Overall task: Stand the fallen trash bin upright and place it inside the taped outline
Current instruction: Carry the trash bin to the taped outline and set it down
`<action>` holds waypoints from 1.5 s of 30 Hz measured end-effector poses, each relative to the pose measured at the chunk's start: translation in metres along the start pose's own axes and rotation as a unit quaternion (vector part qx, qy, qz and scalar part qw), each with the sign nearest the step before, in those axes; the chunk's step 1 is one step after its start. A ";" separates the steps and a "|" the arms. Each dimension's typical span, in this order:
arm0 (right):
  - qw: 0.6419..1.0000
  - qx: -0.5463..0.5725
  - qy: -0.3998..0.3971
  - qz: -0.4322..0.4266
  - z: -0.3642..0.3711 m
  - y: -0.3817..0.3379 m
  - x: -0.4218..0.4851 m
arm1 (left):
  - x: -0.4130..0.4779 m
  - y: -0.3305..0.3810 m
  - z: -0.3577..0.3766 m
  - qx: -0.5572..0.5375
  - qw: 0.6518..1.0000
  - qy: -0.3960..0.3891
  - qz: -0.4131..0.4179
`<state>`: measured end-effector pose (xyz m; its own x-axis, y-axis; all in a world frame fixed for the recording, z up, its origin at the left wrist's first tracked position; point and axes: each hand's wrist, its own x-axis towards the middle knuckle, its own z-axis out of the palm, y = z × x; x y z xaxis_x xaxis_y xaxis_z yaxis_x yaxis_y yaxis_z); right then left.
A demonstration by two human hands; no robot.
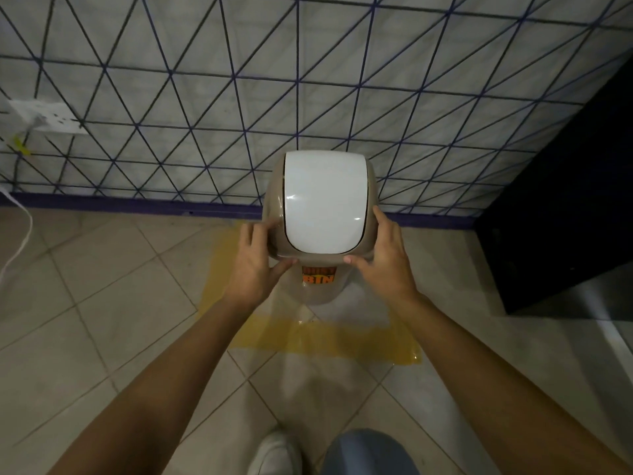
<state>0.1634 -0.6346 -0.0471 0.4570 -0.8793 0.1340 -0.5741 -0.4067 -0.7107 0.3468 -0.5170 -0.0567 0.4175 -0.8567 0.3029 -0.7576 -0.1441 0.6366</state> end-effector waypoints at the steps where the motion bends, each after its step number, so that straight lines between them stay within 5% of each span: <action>1: 1.000 -0.005 0.005 -0.003 0.002 0.000 0.005 | 0.006 -0.003 0.002 -0.011 1.000 0.002 -0.005; 37: 1.000 -0.001 0.017 -0.002 0.010 -0.002 0.065 | 0.072 -0.011 0.013 -0.043 0.997 -0.007 -0.068; 45: 0.999 -0.050 0.009 -0.015 0.010 -0.009 0.063 | 0.067 -0.003 0.016 0.013 1.000 0.010 -0.020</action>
<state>0.2038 -0.6841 -0.0394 0.4627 -0.8706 0.1672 -0.6264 -0.4546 -0.6332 0.3692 -0.5819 -0.0495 0.4579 -0.8400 0.2911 -0.7520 -0.1914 0.6307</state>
